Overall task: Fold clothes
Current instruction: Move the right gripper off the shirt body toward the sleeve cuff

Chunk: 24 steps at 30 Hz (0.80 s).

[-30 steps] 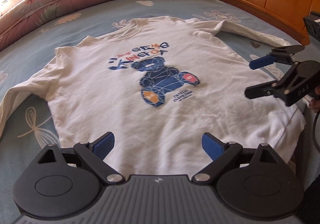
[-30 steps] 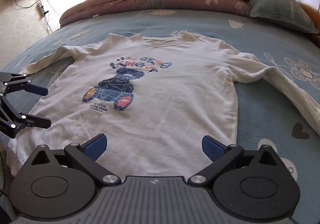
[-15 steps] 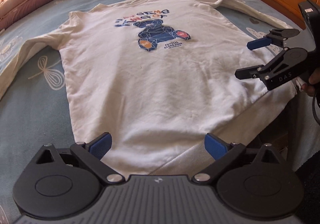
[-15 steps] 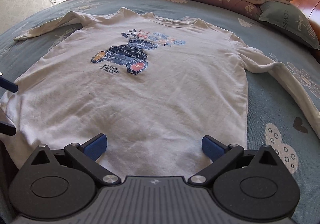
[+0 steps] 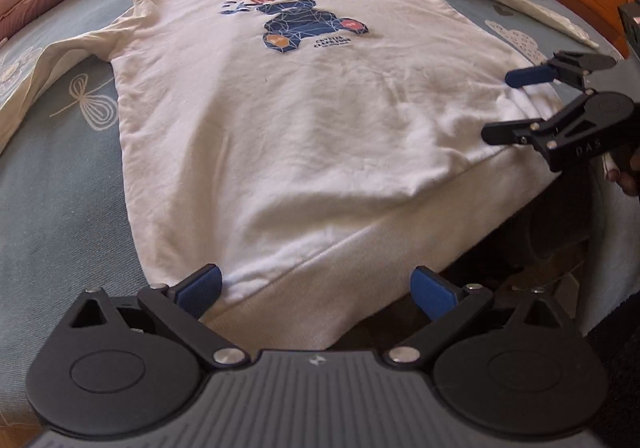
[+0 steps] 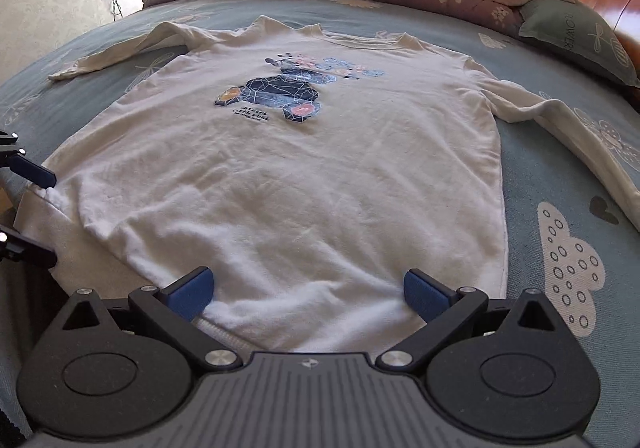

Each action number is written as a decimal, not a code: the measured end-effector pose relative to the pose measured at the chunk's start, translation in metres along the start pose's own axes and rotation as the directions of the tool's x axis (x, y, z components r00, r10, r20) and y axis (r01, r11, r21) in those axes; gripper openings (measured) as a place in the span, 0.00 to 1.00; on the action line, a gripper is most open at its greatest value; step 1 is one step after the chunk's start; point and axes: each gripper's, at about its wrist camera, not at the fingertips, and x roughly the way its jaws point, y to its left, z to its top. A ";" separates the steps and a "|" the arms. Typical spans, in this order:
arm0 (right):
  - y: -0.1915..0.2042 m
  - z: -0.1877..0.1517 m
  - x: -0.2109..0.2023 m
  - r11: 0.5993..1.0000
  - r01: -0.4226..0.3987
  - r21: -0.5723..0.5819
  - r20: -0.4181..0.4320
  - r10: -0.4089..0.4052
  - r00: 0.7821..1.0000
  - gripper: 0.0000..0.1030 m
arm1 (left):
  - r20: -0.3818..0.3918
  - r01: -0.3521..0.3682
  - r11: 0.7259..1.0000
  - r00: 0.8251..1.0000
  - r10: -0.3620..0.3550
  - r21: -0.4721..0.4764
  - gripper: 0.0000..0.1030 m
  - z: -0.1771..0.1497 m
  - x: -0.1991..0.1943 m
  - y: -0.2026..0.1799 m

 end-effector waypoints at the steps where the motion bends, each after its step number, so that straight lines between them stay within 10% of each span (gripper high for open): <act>1: 0.002 0.000 0.001 1.000 0.013 0.001 0.007 -0.013 1.000 1.00 | 0.020 0.013 1.000 1.000 -0.013 0.008 0.97 0.001 -0.006 0.000; 8: 0.006 -0.002 0.002 0.999 0.038 0.027 0.033 -0.039 0.999 1.00 | 0.105 0.202 0.979 0.974 -0.202 0.014 0.98 0.022 0.000 -0.008; 15: 0.003 -0.014 -0.004 0.999 0.026 0.041 0.089 -0.030 0.996 1.00 | 0.036 0.204 0.979 0.978 -0.204 -0.015 0.97 0.010 -0.015 -0.010; 24: 0.000 -0.025 -0.008 0.999 0.006 0.051 0.153 -0.014 0.988 1.00 | 0.314 0.051 0.998 0.949 -0.034 -0.047 0.98 0.123 -0.075 0.035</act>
